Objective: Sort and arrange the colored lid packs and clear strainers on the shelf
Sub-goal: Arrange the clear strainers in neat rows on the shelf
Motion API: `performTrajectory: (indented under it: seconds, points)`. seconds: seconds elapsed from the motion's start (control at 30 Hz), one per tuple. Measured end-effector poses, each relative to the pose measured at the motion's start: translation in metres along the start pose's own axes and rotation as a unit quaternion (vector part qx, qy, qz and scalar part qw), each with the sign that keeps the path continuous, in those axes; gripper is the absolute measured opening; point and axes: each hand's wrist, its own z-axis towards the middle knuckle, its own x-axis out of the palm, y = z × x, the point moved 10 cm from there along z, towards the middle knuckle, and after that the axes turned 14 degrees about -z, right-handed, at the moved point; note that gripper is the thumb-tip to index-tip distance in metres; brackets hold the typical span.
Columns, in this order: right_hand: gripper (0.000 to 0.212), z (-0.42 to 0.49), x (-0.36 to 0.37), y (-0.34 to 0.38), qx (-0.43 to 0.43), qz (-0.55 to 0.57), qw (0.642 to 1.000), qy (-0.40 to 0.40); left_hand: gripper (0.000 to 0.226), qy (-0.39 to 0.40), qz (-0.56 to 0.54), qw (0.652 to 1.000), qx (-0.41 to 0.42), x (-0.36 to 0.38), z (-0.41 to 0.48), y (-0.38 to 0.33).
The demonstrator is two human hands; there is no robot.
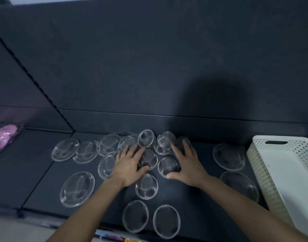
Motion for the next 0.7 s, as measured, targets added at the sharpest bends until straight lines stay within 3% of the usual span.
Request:
performTrajectory:
  seconds: [0.4, 0.6, 0.7]
  points:
    - [0.085, 0.023, 0.011, 0.06, 0.026, -0.013, 0.998, -0.051, 0.065, 0.001, 0.016, 1.0, 0.003, -0.008, -0.002, 0.049]
    - [0.079, 0.028, 0.008, 0.067, 0.049, -0.072, 0.994, -0.073, 0.063, -0.022, -0.039, 0.999, 0.02, -0.016, -0.004, 0.061]
    - [0.072, 0.025, -0.005, 0.073, 0.042, -0.105, 0.986, -0.122, 0.062, -0.056, -0.067, 0.996, 0.025, -0.026, -0.012, 0.069]
